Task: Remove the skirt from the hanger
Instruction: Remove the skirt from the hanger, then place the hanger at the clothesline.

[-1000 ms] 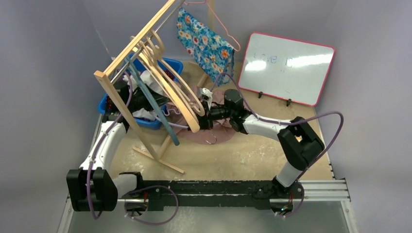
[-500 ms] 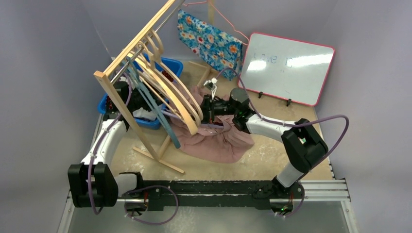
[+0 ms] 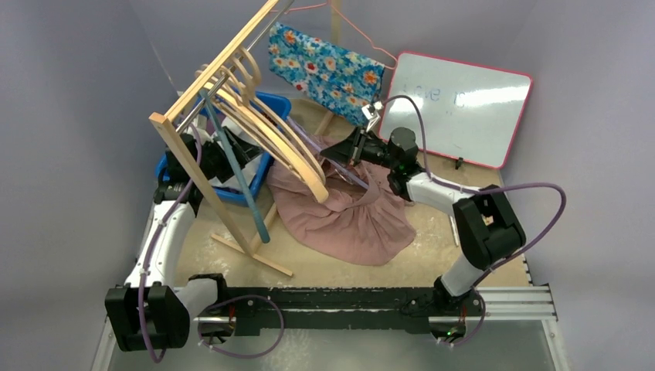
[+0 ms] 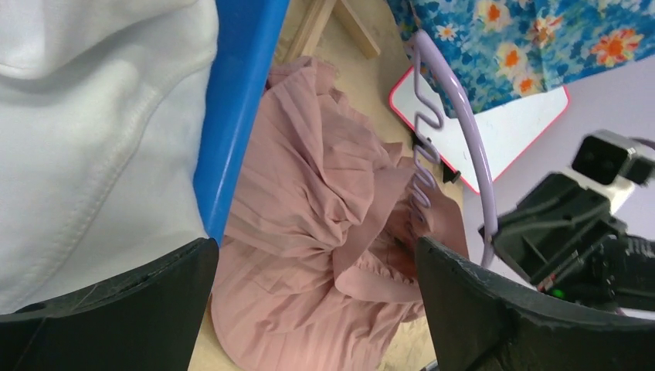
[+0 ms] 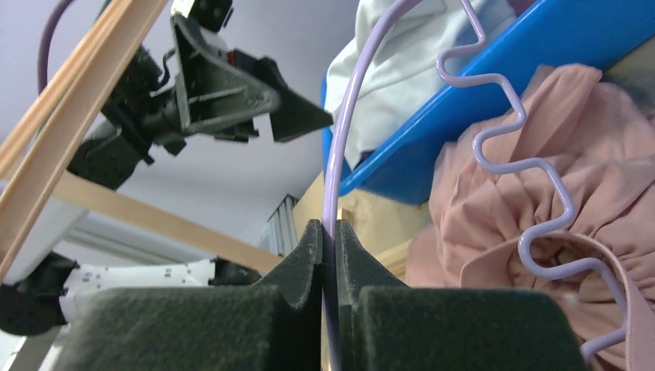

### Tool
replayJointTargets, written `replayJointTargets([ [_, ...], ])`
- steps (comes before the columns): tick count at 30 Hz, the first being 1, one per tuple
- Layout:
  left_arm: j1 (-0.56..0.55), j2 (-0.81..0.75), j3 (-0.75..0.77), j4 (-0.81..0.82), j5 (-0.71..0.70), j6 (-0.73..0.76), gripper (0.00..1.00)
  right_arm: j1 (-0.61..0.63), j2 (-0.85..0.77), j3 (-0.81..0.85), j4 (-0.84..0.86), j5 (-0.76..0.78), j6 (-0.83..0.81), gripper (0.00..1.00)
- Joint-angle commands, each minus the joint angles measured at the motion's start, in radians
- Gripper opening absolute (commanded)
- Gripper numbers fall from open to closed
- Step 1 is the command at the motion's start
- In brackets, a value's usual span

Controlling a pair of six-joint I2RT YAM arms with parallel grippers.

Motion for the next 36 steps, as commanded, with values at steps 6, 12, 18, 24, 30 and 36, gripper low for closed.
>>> replayJointTargets([
  [6, -0.116, -0.035, -0.107, 0.148, 0.038, -0.032, 0.96, 0.008, 0.11, 0.129, 0.275, 0.163, 0.204, 0.0],
  [12, -0.196, -0.024, -0.179, 0.252, 0.014, -0.076, 0.87, 0.007, 0.125, 0.206, 0.291, 0.178, 0.262, 0.0],
  [18, -0.197, -0.037, -0.191, 0.256, 0.019, -0.059, 0.88, 0.002, 0.165, 0.294, 0.303, 0.155, 0.299, 0.0],
  [24, -0.196, -0.054, -0.115, 0.078, -0.056, 0.064, 0.85, -0.019, 0.222, 0.437, 0.115, -0.051, 0.192, 0.0],
  [30, -0.196, -0.039, -0.118, 0.111, -0.07, 0.029, 0.7, -0.017, 0.235, 0.402, 0.205, -0.193, 0.177, 0.0],
  [36, -0.196, -0.008, -0.134, 0.254, -0.033, -0.11, 0.77, -0.004, 0.211, 0.382, -0.101, -0.26, -0.178, 0.0],
])
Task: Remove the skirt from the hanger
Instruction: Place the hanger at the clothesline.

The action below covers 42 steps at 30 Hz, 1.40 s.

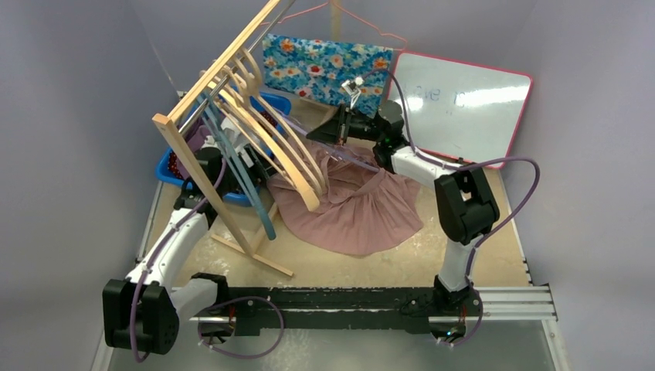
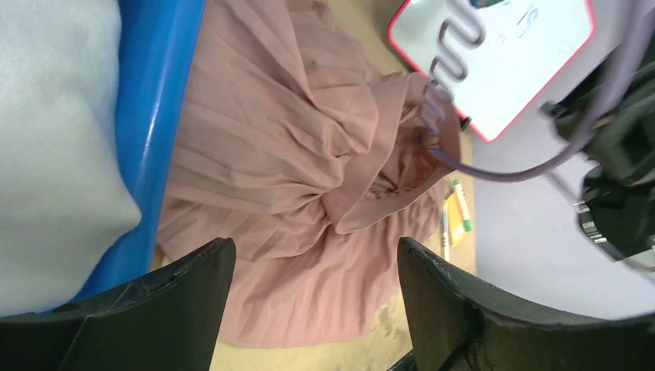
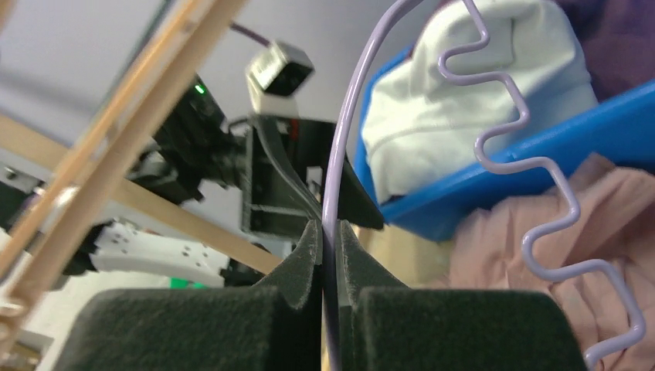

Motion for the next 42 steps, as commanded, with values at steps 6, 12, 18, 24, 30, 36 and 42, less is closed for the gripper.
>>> replayJointTargets([
  [6, -0.004, -0.006, -0.044, 0.48, 0.056, -0.398, 0.89, 0.102, -0.097, -0.029, -0.357, 0.045, -0.501, 0.0],
  [12, -0.004, 0.021, -0.03, 0.452, -0.038, -0.47, 0.72, 0.182, -0.115, -0.075, -0.335, 0.125, -0.52, 0.0],
  [18, -0.005, 0.033, -0.028, 0.403, -0.082, -0.464, 0.46, 0.226, -0.155, -0.105, -0.307, 0.216, -0.538, 0.0],
  [24, -0.005, 0.029, -0.004, 0.337, -0.108, -0.429, 0.35, 0.233, -0.168, -0.051, -0.424, 0.273, -0.629, 0.0],
  [30, -0.004, 0.026, 0.045, 0.279, -0.11, -0.412, 0.0, 0.227, -0.235, -0.126, -0.383, 0.231, -0.702, 0.24],
  [36, 0.009, 0.001, 0.094, 0.183, -0.151, -0.375, 0.0, 0.181, -0.315, -0.173, -0.562, 0.263, -0.912, 0.52],
  [42, 0.113, -0.019, 0.014, 0.266, -0.066, -0.479, 0.0, 0.103, -0.476, -0.364, -0.664, 0.449, -1.174, 0.58],
])
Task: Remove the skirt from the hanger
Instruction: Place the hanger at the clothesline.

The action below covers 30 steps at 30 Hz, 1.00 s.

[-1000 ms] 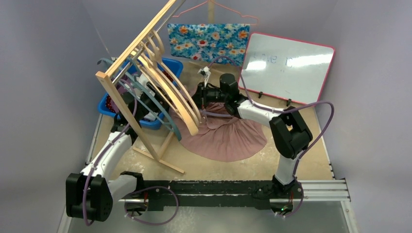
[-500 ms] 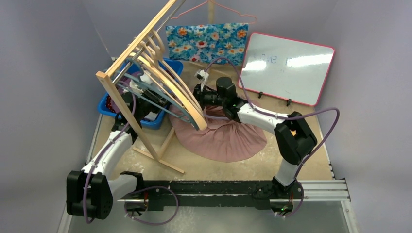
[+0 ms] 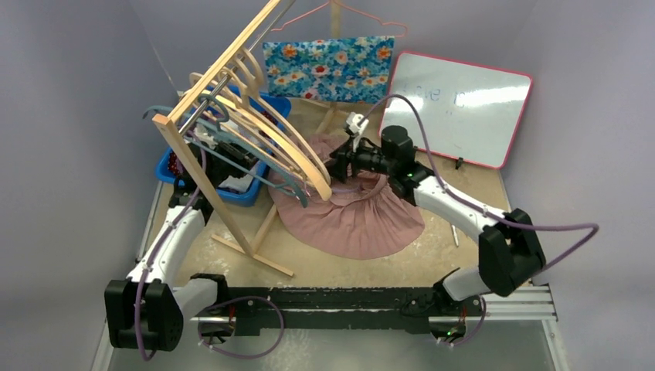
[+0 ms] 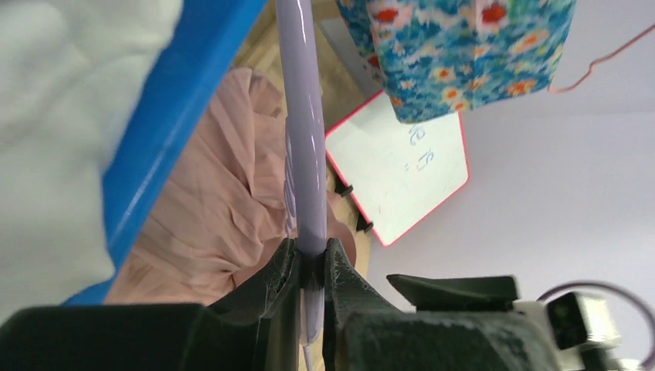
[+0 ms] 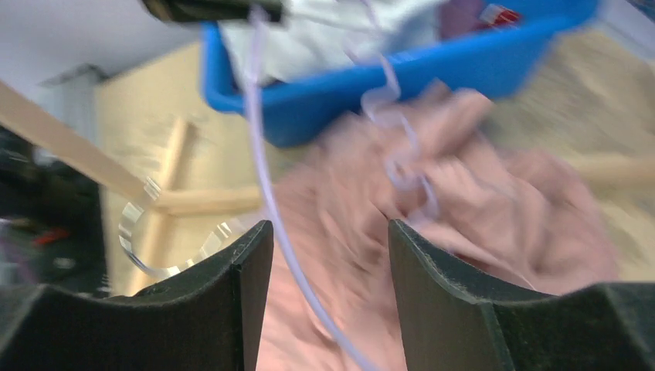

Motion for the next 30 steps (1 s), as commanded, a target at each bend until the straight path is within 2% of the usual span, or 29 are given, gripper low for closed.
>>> replayJointTargets([
  [1, 0.077, -0.046, -0.047, 0.151, 0.056, -0.109, 0.0, -0.026, -0.112, -0.149, -0.053, 0.195, -0.241, 0.58],
  [3, 0.097, -0.06, -0.105, 0.288, 0.077, -0.214, 0.0, -0.021, -0.167, -0.242, 0.048, 0.259, -0.213, 0.57],
  [5, 0.104, -0.061, -0.135, 0.341, 0.091, -0.258, 0.0, -0.015, -0.248, -0.384, 0.213, 0.27, -0.215, 0.59],
  [8, 0.106, -0.057, -0.128, 0.335, 0.109, -0.257, 0.0, 0.008, -0.33, -0.577, 0.452, 0.31, -0.277, 0.72],
  [9, 0.108, -0.058, -0.125, 0.331, 0.112, -0.256, 0.0, 0.01, -0.339, -0.606, 0.495, 0.337, -0.3, 0.74],
  [13, 0.109, -0.067, -0.127, 0.31, 0.119, -0.271, 0.0, 0.011, -0.324, -0.628, 0.599, 0.414, -0.417, 0.78],
  [18, 0.111, -0.067, -0.116, 0.279, 0.143, -0.278, 0.0, 0.011, -0.219, -0.655, 0.757, 0.492, -0.541, 0.78],
  [23, 0.111, -0.088, -0.107, 0.259, 0.148, -0.299, 0.0, 0.011, -0.113, -0.622, 0.802, 0.405, -0.57, 0.76],
  [26, 0.111, -0.096, -0.109, 0.257, 0.15, -0.307, 0.0, 0.011, -0.057, -0.642, 0.928, 0.389, -0.546, 0.75],
  [30, 0.111, -0.091, -0.111, 0.268, 0.157, -0.319, 0.0, 0.014, -0.041, -0.618, 0.882, 0.36, -0.54, 0.72],
])
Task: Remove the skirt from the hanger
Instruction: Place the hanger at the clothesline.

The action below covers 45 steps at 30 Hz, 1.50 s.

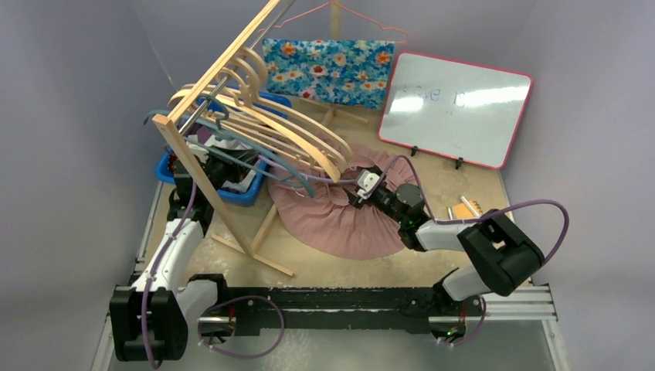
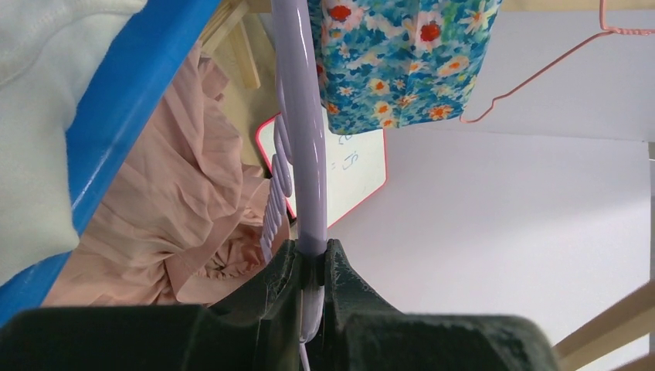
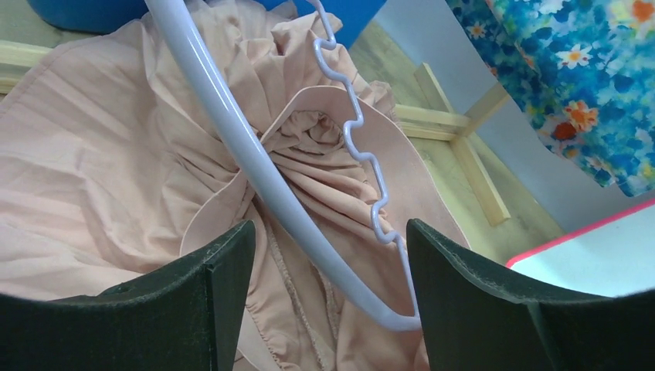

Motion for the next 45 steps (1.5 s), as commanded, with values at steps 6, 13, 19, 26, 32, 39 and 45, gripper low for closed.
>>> replayJointTargets([
  [6, 0.008, -0.009, 0.053, 0.048, 0.04, -0.05, 0.0, 0.004, -0.001, 0.035, 0.192, -0.101, 0.004, 0.56],
  [13, 0.013, 0.038, 0.068, 0.07, 0.034, -0.036, 0.0, 0.003, -0.012, 0.038, 0.188, -0.182, 0.06, 0.0],
  [19, 0.04, 0.051, 0.166, -0.117, 0.0, 0.146, 0.67, -0.003, -0.095, 0.005, 0.121, -0.13, 0.11, 0.0],
  [26, 0.046, 0.014, 0.185, -0.254, -0.078, 0.318, 0.81, -0.019, -0.223, 0.005, -0.056, -0.117, 0.298, 0.0],
  [32, 0.047, -0.021, 0.132, -0.303, -0.08, 0.402, 0.81, -0.082, -0.328, 0.059, -0.275, -0.132, 0.423, 0.0],
  [39, 0.047, -0.04, 0.13, -0.382, -0.071, 0.511, 0.81, -0.179, -0.331, 0.276, -0.607, -0.206, 0.463, 0.0],
  [45, 0.047, -0.041, 0.101, -0.368, -0.048, 0.493, 0.81, -0.265, -0.231, 0.416, -0.687, -0.334, 0.47, 0.0],
])
